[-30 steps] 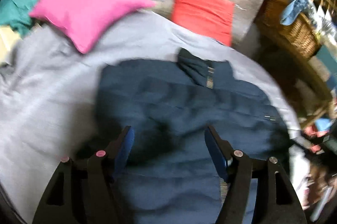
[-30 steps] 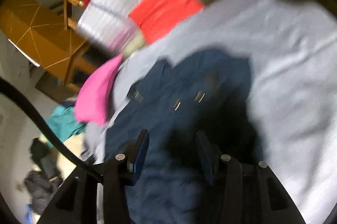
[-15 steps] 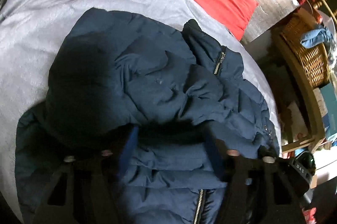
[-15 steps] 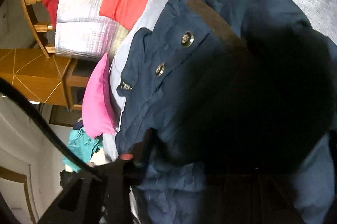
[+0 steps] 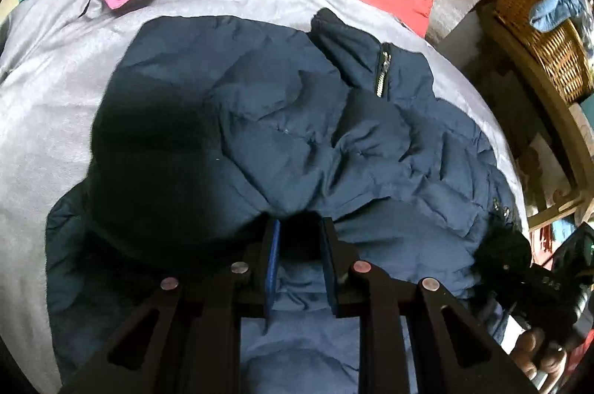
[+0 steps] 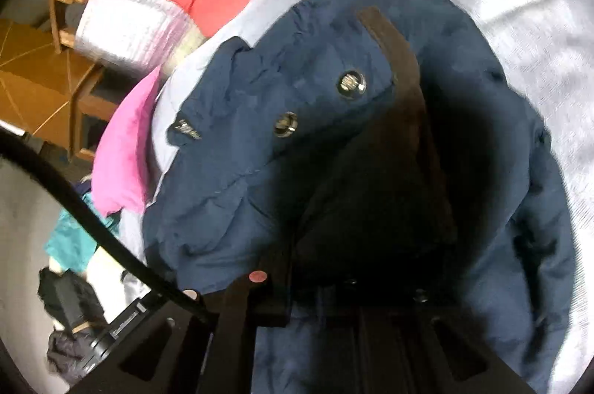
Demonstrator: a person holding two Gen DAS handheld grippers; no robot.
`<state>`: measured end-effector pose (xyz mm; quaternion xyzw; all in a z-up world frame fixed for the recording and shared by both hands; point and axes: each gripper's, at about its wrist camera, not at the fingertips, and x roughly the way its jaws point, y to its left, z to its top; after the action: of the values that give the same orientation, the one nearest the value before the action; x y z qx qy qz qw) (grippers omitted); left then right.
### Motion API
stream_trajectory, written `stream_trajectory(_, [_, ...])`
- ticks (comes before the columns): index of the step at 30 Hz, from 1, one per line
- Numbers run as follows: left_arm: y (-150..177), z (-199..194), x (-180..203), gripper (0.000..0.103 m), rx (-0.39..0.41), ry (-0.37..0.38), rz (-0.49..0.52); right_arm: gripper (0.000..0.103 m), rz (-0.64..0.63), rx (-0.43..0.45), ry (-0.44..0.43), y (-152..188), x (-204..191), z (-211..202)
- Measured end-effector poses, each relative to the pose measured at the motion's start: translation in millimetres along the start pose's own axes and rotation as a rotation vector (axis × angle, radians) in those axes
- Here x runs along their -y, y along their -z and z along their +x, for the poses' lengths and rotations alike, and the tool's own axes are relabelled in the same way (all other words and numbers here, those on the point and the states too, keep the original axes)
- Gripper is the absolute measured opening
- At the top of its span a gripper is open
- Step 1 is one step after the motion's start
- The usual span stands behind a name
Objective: Fold large clothes
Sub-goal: 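Open the right tool and withdraw it from the jacket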
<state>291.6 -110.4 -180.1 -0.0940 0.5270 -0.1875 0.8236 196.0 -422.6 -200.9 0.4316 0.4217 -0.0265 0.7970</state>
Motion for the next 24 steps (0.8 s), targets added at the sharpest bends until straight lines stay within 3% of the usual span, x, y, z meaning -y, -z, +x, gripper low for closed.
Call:
stream_trajectory(3, [-3, -15, -5, 0.022, 0.033, -0.005, 0.022, 0.024, -0.001, -0.037, -0.065, -12, 5, -20])
stream_trajectory(5, [-6, -31, -8, 0.029, 0.075, -0.005, 0.045, 0.024, 0.007, -0.028, -0.092, -19, 13, -36])
stream_trajectory(6, [-8, -37, -10, 0.039, 0.095, -0.008, 0.049, 0.024, 0.003, -0.01, -0.092, -22, 17, -46])
stream_trajectory(7, [-10, -44, -13, 0.05, 0.126, -0.018, 0.053, 0.024, 0.001, 0.02, -0.08, -24, 24, -57])
stream_trajectory(9, [-14, -57, -22, 0.06, 0.186, -0.065, 0.052, 0.024, 0.021, 0.089, -0.043, -31, 35, -71])
stream_trajectory(11, [-21, -59, -32, 0.061, 0.222, -0.133, 0.034, 0.026, 0.034, 0.162, 0.028, -37, 45, -84])
stream_trajectory(15, [-26, -43, -48, 0.061, 0.182, -0.197, 0.004, 0.027, -0.002, 0.218, 0.066, -39, 41, -83])
stream_trajectory(18, [-26, -16, -53, 0.061, 0.089, -0.286, 0.018, 0.026, -0.092, 0.179, 0.133, -33, 26, -65])
stream_trajectory(20, [-24, -3, -50, 0.061, 0.054, -0.32, 0.049, 0.026, -0.12, 0.1, 0.194, -30, 26, -46])
stream_trajectory(22, [-25, -3, -47, 0.061, 0.057, -0.329, 0.068, 0.027, -0.102, 0.069, 0.215, -30, 30, -37])
stream_trajectory(24, [-27, -9, -49, 0.061, 0.066, -0.298, 0.055, 0.027, -0.077, 0.08, 0.181, -34, 32, -46])
